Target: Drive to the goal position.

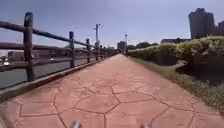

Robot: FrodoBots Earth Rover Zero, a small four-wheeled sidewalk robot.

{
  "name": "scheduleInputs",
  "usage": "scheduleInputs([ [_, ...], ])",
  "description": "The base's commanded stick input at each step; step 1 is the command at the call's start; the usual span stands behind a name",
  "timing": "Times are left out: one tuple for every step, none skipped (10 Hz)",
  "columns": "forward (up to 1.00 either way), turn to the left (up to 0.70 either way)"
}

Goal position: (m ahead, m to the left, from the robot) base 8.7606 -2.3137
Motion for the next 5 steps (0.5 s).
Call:
scheduleInputs([
  [0.85, 0.0],
  [0.85, 0.0],
  [0.85, 0.0],
  [0.85, 0.0],
  [0.85, 0.0],
])
